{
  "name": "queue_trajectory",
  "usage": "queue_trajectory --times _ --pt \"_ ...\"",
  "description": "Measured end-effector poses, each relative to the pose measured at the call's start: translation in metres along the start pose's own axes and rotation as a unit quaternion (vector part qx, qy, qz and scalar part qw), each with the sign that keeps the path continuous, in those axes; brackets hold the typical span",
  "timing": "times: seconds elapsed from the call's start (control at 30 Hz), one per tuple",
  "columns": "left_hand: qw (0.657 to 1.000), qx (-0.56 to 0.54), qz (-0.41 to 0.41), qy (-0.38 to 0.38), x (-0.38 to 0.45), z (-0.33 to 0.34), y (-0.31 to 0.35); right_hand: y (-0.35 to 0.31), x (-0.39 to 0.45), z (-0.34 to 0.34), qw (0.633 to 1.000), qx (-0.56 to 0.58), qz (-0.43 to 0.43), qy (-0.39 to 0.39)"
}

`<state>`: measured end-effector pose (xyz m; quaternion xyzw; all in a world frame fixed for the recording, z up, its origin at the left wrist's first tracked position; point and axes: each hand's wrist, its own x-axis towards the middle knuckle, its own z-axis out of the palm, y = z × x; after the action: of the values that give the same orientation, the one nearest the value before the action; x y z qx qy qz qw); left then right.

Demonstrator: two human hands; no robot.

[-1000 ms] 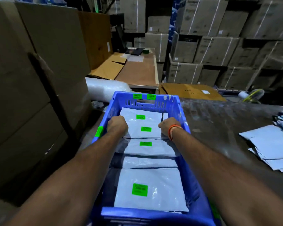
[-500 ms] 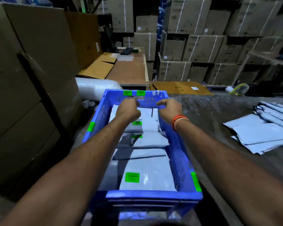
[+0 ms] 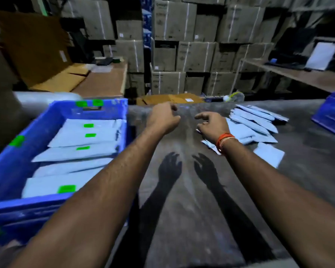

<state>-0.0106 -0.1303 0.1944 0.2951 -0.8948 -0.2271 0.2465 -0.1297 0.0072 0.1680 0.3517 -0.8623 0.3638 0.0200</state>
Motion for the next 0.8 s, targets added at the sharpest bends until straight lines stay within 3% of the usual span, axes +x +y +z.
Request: queue_trajectory --times 0.37,0.8 --pt "0.979 -0.076 -0.066 -0.175 -0.069 0.216 0.136 0.233 -0.074 -0.084 0.991 -0.020 0.124 -0.054" --pt "0.972 -0.069 -0.067 -0.216 -0.015 0.338 0.178 0.340 -0.022 -0.097 0.982 -0.067 0.151 -0.089"
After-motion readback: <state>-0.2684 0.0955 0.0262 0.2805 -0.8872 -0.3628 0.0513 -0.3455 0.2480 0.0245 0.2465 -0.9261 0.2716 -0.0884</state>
